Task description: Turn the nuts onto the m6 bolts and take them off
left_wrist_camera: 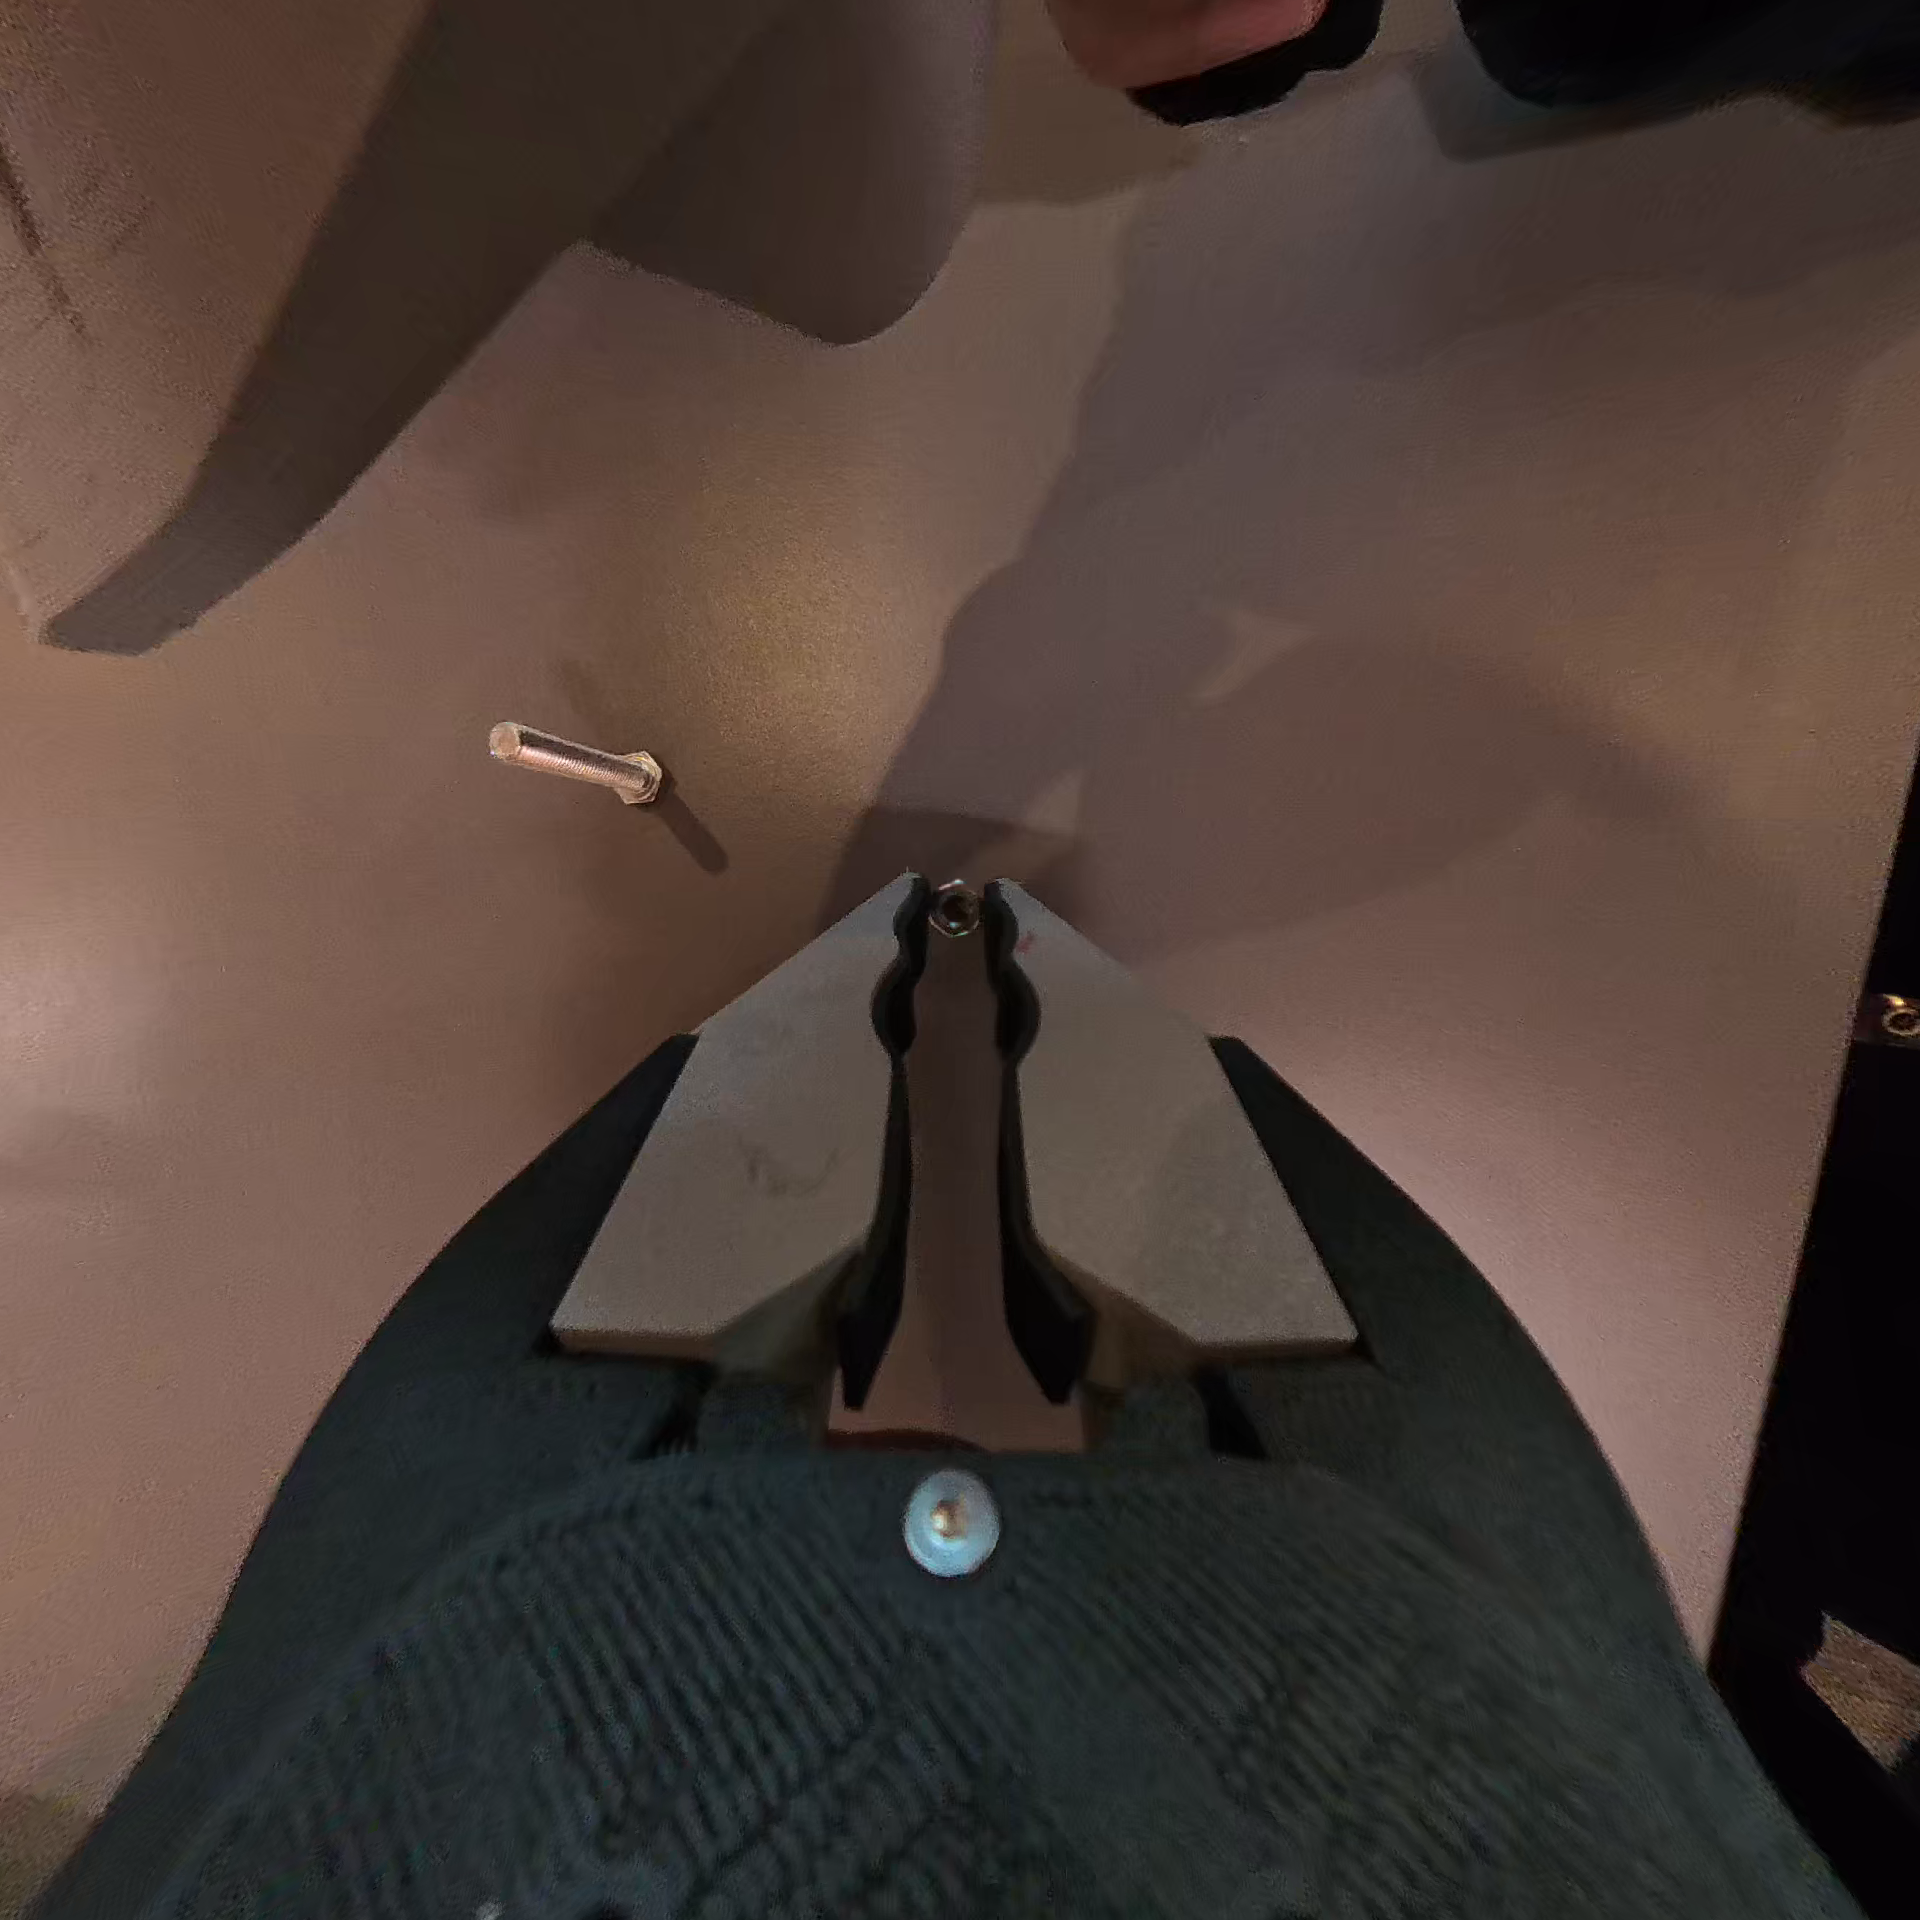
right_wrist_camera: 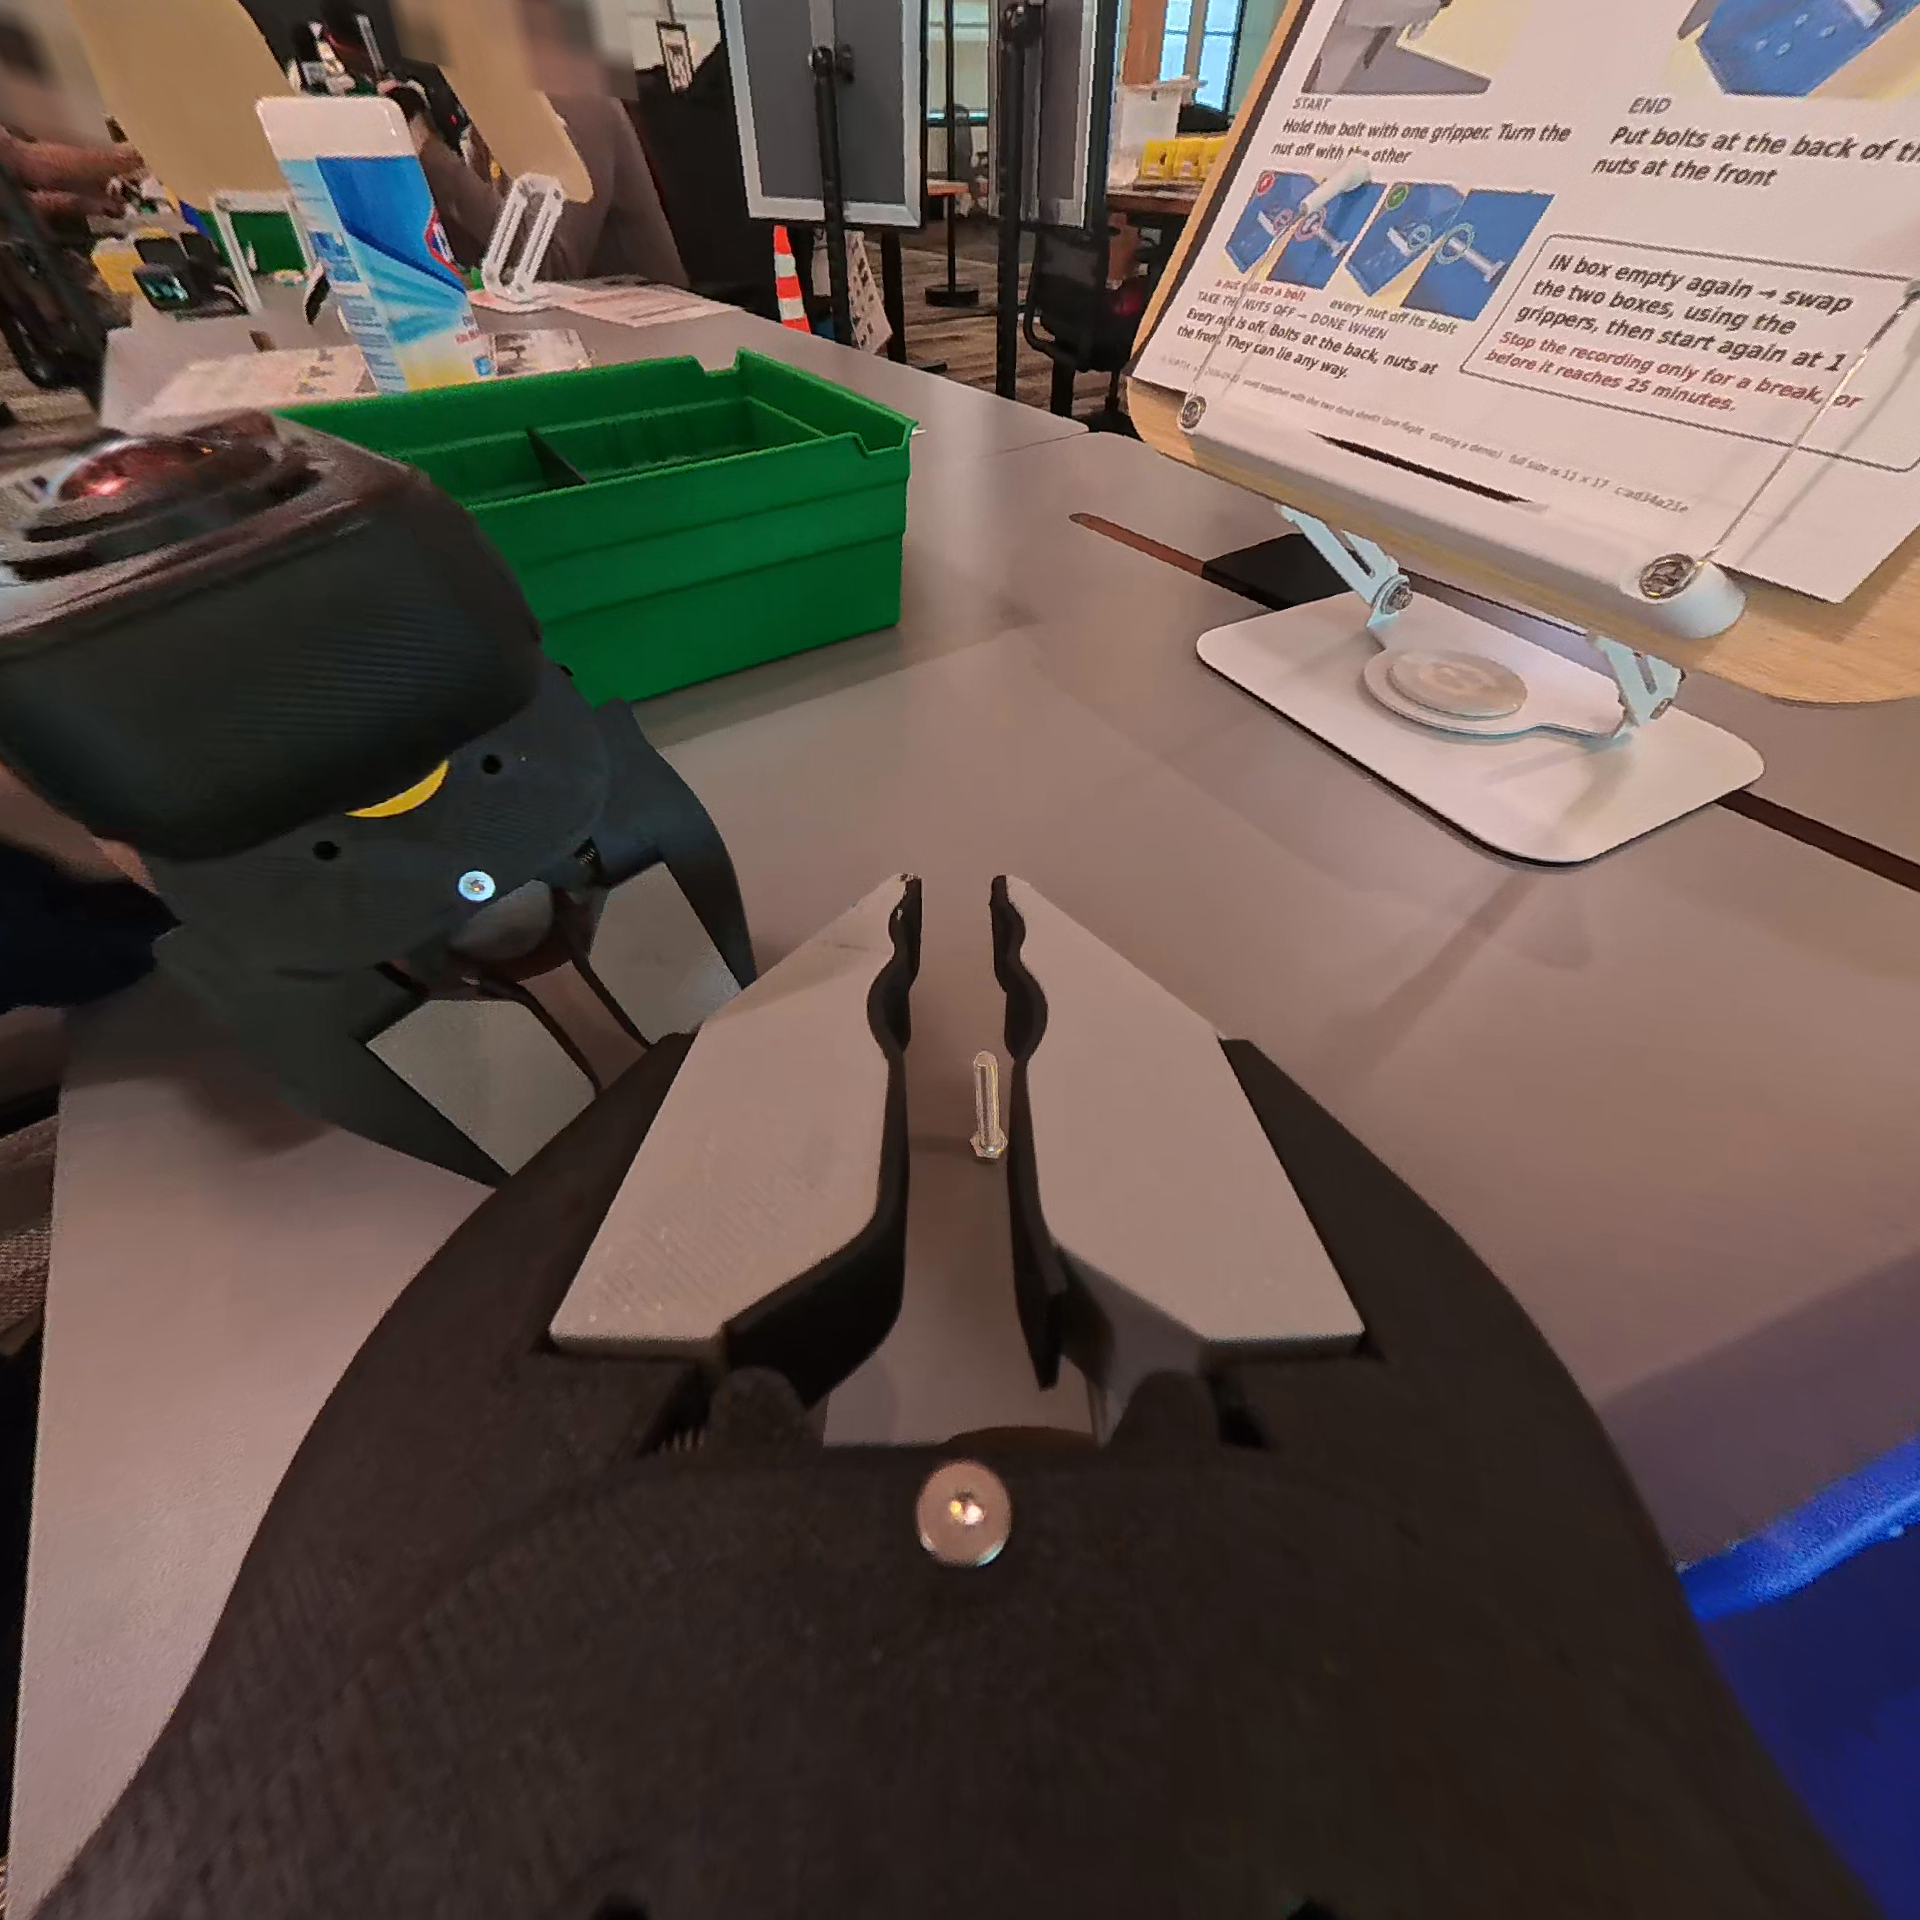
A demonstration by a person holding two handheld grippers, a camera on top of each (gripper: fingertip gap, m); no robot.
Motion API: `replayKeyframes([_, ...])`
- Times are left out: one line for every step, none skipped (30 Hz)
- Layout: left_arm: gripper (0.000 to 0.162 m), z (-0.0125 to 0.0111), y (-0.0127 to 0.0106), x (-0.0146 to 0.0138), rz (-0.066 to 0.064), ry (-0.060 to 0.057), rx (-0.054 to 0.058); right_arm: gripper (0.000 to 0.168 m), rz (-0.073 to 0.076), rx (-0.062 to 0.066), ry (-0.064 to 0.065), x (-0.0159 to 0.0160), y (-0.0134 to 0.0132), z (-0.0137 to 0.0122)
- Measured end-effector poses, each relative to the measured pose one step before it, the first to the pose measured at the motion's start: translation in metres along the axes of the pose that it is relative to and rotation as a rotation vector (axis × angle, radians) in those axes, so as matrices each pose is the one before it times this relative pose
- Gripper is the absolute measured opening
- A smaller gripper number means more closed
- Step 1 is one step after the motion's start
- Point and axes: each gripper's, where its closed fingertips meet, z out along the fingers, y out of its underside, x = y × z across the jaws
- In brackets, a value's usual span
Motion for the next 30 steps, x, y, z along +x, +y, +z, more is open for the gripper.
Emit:
replayKeyframes([0.009, 0.00087, -0.00140, -0.00040, -0.0074, 0.0063, 0.0221, 0.010, -0.0028, -0.0034, 0.0025, 0.00003, 0.00063, 0.00043])
replayKeyframes([0.009, 0.00062, -0.00065, -0.00024, -0.0101, 0.0087, 0.0162, 0.010, -0.0024, -0.0042, 0.0024, 0.00017, 0.00070, 0.00051])
replayKeyframes([0.009, 0.00032, -0.00069, -0.00041, -0.0101, 0.0074, 0.0171, 0.010, -0.0014, -0.0043, 0.0006, 0.00003, 0.00089, 0.00058])
replayKeyframes([0.013, 0.00036, -0.00049, -0.00025, -0.0073, 0.0069, 0.0157, 0.011, 0.0002, -0.0044, 0.0007, 0.00023, 0.00099, 0.00065])
replayKeyframes([0.017, 0.00008, -0.00060, -0.00025, -0.0073, 0.0047, 0.0167, 0.011, 0.0014, -0.0051, 0.0006, 0.00031, 0.00125, 0.00078])
replayKeyframes([0.022, -0.00001, -0.00080, 0.00075, -0.0095, 0.0103, 0.0178, 0.011, 0.0028, -0.0063, -0.0005, 0.00023, 0.00137, 0.00083])
replayKeyframes([0.026, -0.00055, -0.00119, 0.00249, -0.0097, 0.0212, 0.0204, 0.011, 0.0028, -0.0057, -0.0009, 0.00018, 0.00138, 0.00090])
replayKeyframes([0.028, -0.00129, -0.00204, 0.00186, -0.0110, 0.0180, 0.0278, 0.011, 0.0012, -0.0042, -0.0005, 0.00008, 0.00101, 0.00081])
replayKeyframes([0.029, -0.00208, -0.00209, 0.00044, -0.0128, 0.0100, 0.0288, 0.011, -0.0004, -0.0044, 0.0000, 0.00005, 0.00101, 0.00086])
replayKeyframes([0.029, -0.00268, -0.00151, -0.00025, -0.0112, 0.0063, 0.0226, 0.011, -0.0012, -0.0053, 0.0009, 0.00003, 0.00115, 0.00076])
replayKeyframes([0.030, -0.00332, -0.00227, -0.00090, -0.0062, 0.0022, 0.0243, 0.011, -0.0015, -0.0053, 0.0012, 0.00011, 0.00106, 0.00065])
replayKeyframes([0.031, -0.00389, -0.00352, -0.00191, -0.0038, -0.0039, 0.0297, 0.011, -0.0022, -0.0035, 0.0027, 0.00030, 0.00068, 0.00051])
replayKeyframes([0.031, -0.00420, -0.00422, -0.00240, -0.0063, -0.0050, 0.0308, 0.011, -0.0026, -0.0018, 0.0048, 0.00066, 0.00040, 0.00041])
replayKeyframes([0.031, -0.00382, -0.00368, -0.00166, -0.0091, 0.0020, 0.0272, 0.011, -0.0019, -0.0007, 0.0051, 0.00092, 0.00025, 0.00012])
replayKeyframes([0.031, -0.00326, -0.00274, -0.00120, -0.0099, 0.0056, 0.0220, 0.011, -0.0002, -0.0006, 0.0039, 0.00074, 0.00033, 0.00018])
replayKeyframes([0.031, -0.00275, -0.00164, -0.00141, -0.0096, 0.0038, 0.0161, 0.011, 0.0013, -0.0011, 0.0034, 0.00087, 0.00042, 0.00010])
replayKeyframes([0.031, -0.00219, -0.00100, -0.00196, -0.0064, -0.0002, 0.0112, 0.011, 0.0017, -0.0006, 0.0046, 0.00105, 0.00030, -0.00007])
replayKeyframes([0.032, -0.00181, -0.00092, -0.00272, -0.0046, -0.0049, 0.0122, 0.011, 0.0012, 0.0014, 0.0056, 0.00115, 0.00006, -0.00005])
replayKeyframes([0.031, -0.00163, -0.00078, -0.00325, -0.0064, -0.0077, 0.0112, 0.011, 0.0006, 0.0021, 0.0044, 0.00095, 0.00000, -0.00011])
replayKeyframes([0.032, -0.00162, -0.00126, -0.00287, -0.0051, -0.0052, 0.0119, 0.011, 0.0011, 0.0003, 0.0028, 0.00063, 0.00035, 0.00011])
replayKeyframes([0.032, -0.00204, -0.00271, -0.00316, -0.0047, -0.0079, 0.0216, 0.011, 0.0012, -0.0017, 0.0020, 0.00045, 0.00064, 0.00028])
replayKeyframes([0.032, -0.00264, -0.00429, -0.00286, -0.0051, -0.0069, 0.0305, 0.011, 0.0004, -0.0021, 0.0019, 0.00026, 0.00068, 0.00030])
replayKeyframes([0.032, -0.00309, -0.00521, -0.00093, -0.0053, 0.0049, 0.0343, 0.011, -0.0009, -0.0021, 0.0018, 0.00012, 0.00066, 0.00035])
replayKeyframes([0.032, -0.00359, -0.00606, 0.00004, -0.0099, 0.0112, 0.0389, 0.011, -0.0013, -0.0026, 0.0018, 0.00004, 0.00081, 0.00041])
replayKeyframes([0.032, -0.00383, -0.00725, 0.00019, -0.0123, 0.0119, 0.0455, 0.011, -0.0013, -0.0018, 0.0022, 0.00013, 0.00046, 0.00020])
replayKeyframes([0.032, -0.00397, -0.00812, 0.00056, -0.0082, 0.0108, 0.0498, 0.011, -0.0016, -0.0003, 0.0015, -0.00002, 0.00019, 0.00016])
replayKeyframes([0.030, -0.00392, -0.00744, -0.00017, -0.0041, 0.0044, 0.0468, 0.011, -0.0012, 0.0002, 0.0017, 0.00019, 0.00004, 0.00011])
replayKeyframes([0.028, -0.00361, -0.00630, -0.00194, -0.0046, -0.0061, 0.0413, 0.011, -0.0003, 0.0001, 0.0014, 0.00031, 0.00018, 0.00009])
replayKeyframes([0.027, -0.00298, -0.00547, -0.00253, -0.0052, -0.0101, 0.0366, 0.011, 0.0013, -0.0010, 0.0009, 0.00032, 0.00040, 0.00009])
replayKeyframes([0.026, -0.00235, -0.00430, -0.00324, -0.0052, -0.0136, 0.0287, 0.011, 0.0021, -0.0014, -0.0002, 0.00017, 0.00041, 0.00026])
